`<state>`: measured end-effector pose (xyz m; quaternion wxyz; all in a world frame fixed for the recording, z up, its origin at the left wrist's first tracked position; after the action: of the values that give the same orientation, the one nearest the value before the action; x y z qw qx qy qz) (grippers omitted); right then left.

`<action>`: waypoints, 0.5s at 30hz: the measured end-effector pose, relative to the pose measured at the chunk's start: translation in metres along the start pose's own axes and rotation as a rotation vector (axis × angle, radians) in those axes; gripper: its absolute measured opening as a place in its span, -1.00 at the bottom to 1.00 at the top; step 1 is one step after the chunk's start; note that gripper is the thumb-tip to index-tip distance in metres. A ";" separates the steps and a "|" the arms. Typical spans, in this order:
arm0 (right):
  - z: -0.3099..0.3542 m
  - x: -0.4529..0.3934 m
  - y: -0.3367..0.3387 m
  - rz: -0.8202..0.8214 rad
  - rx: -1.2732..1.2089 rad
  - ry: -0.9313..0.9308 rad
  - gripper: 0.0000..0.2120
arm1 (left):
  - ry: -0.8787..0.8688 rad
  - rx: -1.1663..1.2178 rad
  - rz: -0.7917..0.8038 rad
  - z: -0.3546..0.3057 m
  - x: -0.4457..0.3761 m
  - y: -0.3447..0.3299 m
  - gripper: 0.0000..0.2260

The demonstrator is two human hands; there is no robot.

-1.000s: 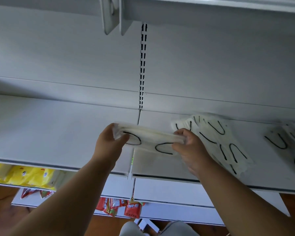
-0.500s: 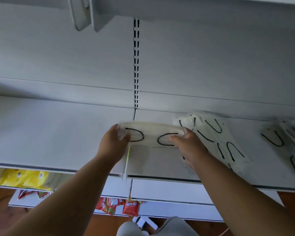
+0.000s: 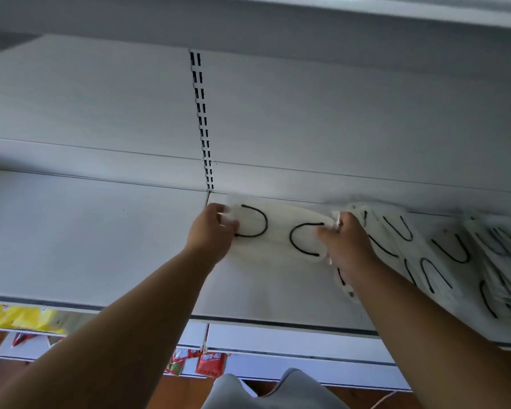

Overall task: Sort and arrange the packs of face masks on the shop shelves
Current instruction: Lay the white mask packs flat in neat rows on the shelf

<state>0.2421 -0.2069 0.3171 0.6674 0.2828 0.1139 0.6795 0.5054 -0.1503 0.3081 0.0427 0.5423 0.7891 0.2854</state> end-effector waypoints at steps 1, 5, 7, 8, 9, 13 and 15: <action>0.002 -0.006 -0.005 0.013 -0.033 -0.007 -0.76 | 0.020 0.013 -0.031 0.000 -0.005 0.004 -0.73; 0.011 -0.030 -0.027 0.029 -0.129 -0.052 -0.68 | 0.065 -0.036 -0.092 -0.003 -0.021 0.015 -0.63; 0.017 -0.040 -0.030 -0.011 -0.082 -0.055 -0.63 | 0.060 -0.075 -0.104 -0.005 -0.027 0.015 -0.61; 0.020 -0.043 -0.029 -0.029 -0.036 -0.049 -0.64 | 0.055 -0.105 -0.108 -0.006 -0.030 0.015 -0.62; 0.023 -0.047 -0.029 -0.038 0.020 -0.034 -0.66 | 0.048 -0.142 -0.107 -0.008 -0.033 0.015 -0.64; 0.031 -0.058 -0.032 -0.006 0.250 0.058 -0.72 | 0.042 -0.255 -0.082 -0.015 -0.041 0.014 -0.72; 0.033 -0.059 -0.037 0.062 0.325 0.110 -0.58 | 0.040 -0.284 -0.068 -0.016 -0.045 0.014 -0.73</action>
<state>0.2880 -0.2680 0.3103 0.5844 0.3526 0.2501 0.6867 0.5296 -0.1932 0.3177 0.1128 0.4981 0.7593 0.4033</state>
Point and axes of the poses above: each hand's wrist, its own x-axis away from the middle knuckle, its own y-axis out of the back of the hand, z = x × y, the point moved 4 cm from there along -x, towards the middle knuckle, and after that the axes turned 5 degrees about z, right-handed, at the moved point
